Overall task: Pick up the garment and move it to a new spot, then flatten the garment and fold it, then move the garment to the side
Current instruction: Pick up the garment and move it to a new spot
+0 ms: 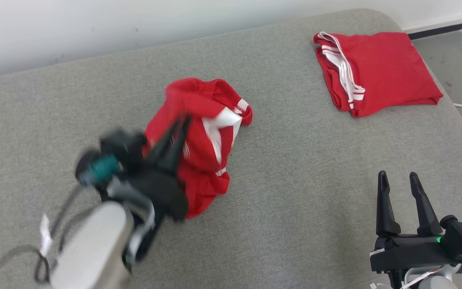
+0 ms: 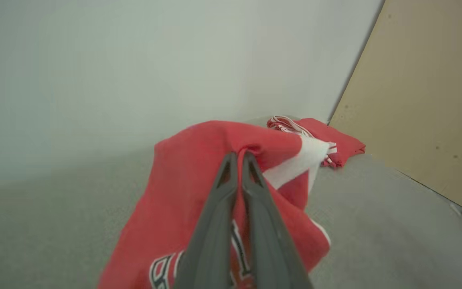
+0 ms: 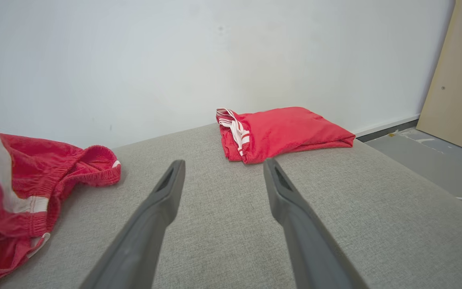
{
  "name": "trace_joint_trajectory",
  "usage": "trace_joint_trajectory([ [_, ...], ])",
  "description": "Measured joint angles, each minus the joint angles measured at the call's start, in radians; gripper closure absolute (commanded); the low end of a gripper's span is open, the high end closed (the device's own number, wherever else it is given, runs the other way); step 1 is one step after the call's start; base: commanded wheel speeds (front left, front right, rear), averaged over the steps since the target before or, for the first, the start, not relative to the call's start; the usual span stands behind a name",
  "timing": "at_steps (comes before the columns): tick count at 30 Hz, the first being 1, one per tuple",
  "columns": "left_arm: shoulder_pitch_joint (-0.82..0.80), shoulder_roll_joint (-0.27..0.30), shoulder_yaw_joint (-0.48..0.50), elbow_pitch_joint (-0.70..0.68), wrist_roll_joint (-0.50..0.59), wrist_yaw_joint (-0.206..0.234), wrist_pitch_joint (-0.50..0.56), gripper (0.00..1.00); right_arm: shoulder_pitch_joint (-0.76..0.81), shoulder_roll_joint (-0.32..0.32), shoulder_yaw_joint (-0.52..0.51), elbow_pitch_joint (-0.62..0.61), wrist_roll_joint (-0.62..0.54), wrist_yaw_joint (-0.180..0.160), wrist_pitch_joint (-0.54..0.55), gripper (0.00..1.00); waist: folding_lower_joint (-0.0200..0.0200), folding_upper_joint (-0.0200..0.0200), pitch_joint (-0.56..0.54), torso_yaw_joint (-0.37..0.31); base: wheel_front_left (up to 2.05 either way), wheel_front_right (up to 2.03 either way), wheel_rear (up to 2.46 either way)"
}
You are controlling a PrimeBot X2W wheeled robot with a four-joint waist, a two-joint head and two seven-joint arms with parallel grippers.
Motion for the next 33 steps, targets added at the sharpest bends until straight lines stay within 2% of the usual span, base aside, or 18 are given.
trace_joint_trajectory([
  [6, 0.136, -0.015, -0.069, 0.061, 0.01, 0.001, -0.041, 1.0, 0.001, 0.0, 0.005, 0.007, -0.006, 0.0, 0.0, 0.0, 0.0, 0.0, 0.0, 0.023, 0.0, 0.0, 0.0],
  [7, 0.14, -0.017, -0.072, 0.065, 0.016, 0.002, -0.054, 0.66, 0.001, 0.0, 0.005, 0.008, -0.007, 0.0, 0.0, 0.0, 0.0, 0.0, -0.001, 0.029, 0.0, 0.0, 0.0],
  [8, 0.141, -0.02, -0.07, 0.066, 0.016, 0.008, -0.07, 0.22, 0.002, 0.0, 0.005, 0.009, -0.009, 0.0, 0.0, 0.0, 0.0, 0.0, -0.004, 0.034, 0.0, 0.0, 0.0],
  [9, 0.141, -0.021, -0.068, 0.065, 0.019, 0.008, -0.084, 0.0, 0.003, 0.0, 0.004, 0.01, -0.012, 0.0, 0.0, 0.0, 0.0, 0.0, -0.008, 0.039, 0.0, 0.0, 0.0],
  [13, 0.14, -0.02, -0.051, 0.046, 0.036, 0.012, -0.128, 0.0, 0.017, 0.0, 0.003, 0.011, -0.023, 0.0, 0.0, 0.0, 0.0, 0.0, -0.032, 0.06, 0.0, 0.0, 0.0],
  [20, 0.199, 0.017, 0.042, -0.024, 0.052, 0.055, -0.157, 0.0, 0.051, 0.0, 0.001, 0.01, -0.043, 0.0, 0.0, 0.0, -0.0001, 0.0, -0.093, 0.108, 0.0, 0.0, 0.0],
  [26, 0.332, 0.063, 0.181, -0.124, 0.097, 0.092, -0.161, 0.0, 0.072, 0.0, 0.017, 0.007, -0.047, 0.0, 0.0, 0.0, -0.0001, -0.0001, -0.141, 0.158, 0.0, 0.0, 0.0],
  [33, 0.485, 0.066, 0.316, -0.196, 0.129, 0.096, -0.161, 0.0, 0.096, 0.0, 0.037, 0.002, -0.052, 0.0, 0.0, 0.0, -0.0002, -0.0001, -0.179, 0.203, 0.0, 0.0, 0.0],
])
